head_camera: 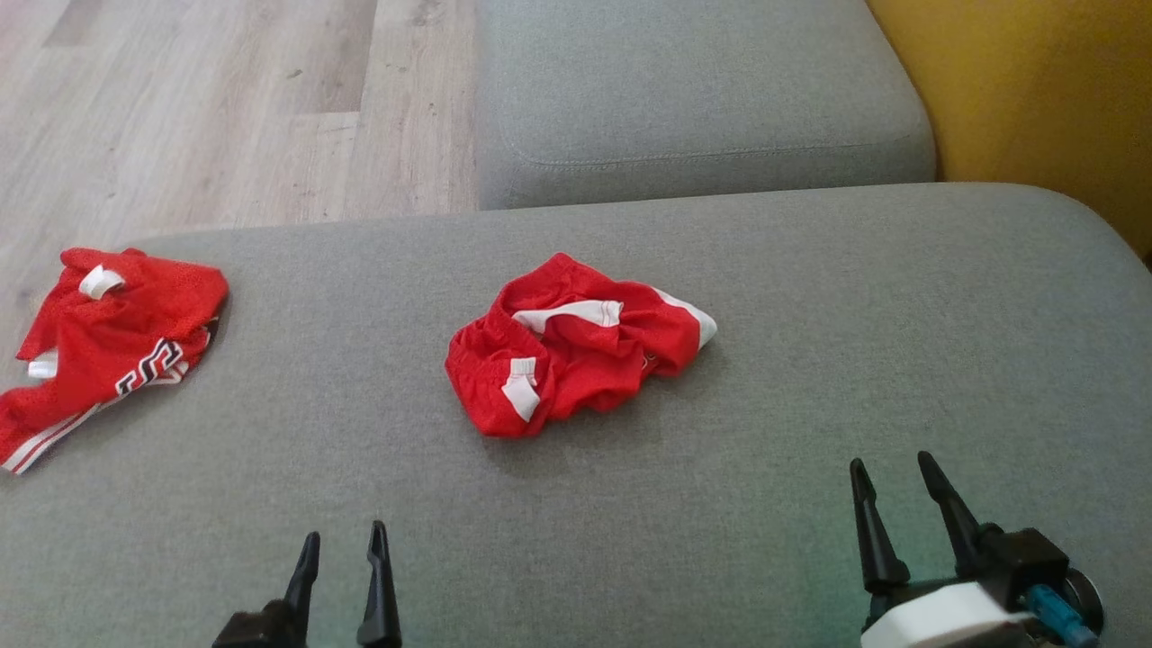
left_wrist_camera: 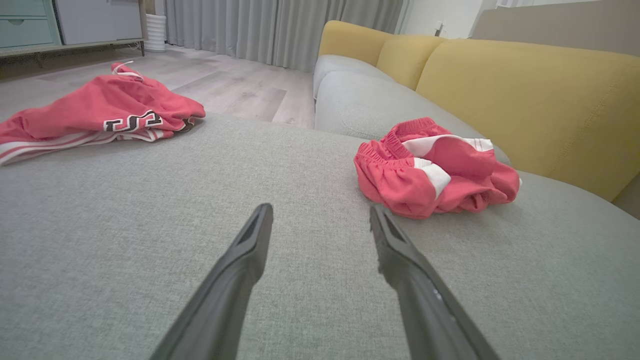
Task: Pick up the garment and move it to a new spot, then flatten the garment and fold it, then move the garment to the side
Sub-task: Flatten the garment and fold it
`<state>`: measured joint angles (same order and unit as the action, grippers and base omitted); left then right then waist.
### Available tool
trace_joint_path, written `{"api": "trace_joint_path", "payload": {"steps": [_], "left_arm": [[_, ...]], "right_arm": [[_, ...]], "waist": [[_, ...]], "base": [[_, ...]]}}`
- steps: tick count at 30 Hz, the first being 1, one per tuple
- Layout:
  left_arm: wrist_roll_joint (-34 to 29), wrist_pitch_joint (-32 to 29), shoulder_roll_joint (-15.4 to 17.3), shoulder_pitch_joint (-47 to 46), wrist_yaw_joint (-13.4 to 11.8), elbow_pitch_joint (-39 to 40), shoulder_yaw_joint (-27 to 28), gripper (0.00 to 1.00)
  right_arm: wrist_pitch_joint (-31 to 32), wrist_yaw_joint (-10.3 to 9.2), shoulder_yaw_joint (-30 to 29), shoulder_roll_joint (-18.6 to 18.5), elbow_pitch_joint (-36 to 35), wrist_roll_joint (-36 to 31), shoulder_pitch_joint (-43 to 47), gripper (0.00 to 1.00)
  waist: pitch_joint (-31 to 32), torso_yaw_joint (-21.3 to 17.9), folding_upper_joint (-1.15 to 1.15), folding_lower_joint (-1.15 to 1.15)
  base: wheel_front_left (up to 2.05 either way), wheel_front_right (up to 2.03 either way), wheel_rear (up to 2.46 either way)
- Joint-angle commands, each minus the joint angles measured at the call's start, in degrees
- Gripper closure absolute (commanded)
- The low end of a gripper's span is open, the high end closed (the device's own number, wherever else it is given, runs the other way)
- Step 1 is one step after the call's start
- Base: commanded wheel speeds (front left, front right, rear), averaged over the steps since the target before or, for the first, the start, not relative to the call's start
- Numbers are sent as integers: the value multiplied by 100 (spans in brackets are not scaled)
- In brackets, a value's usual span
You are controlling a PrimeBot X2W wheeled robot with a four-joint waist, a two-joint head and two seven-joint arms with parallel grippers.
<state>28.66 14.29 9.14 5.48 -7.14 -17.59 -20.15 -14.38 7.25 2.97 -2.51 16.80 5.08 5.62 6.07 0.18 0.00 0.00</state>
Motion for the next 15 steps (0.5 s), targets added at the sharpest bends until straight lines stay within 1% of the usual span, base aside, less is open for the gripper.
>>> {"api": "trace_joint_path", "payload": {"steps": [1, 15], "left_arm": [[-45, 70, 61, -187, -62, 217, 222, 0], [-37, -9, 113, -179, -126, 330, 163, 0]], "right_arm": [[-62, 24, 142, -37, -154, 58, -211, 0], [-62, 24, 156, -37, -59, 65, -216, 0]], "waist": [[-1, 5, 0, 0], [-39, 61, 0, 0]], "base": [[0, 0, 0], [0, 0, 0]]}}
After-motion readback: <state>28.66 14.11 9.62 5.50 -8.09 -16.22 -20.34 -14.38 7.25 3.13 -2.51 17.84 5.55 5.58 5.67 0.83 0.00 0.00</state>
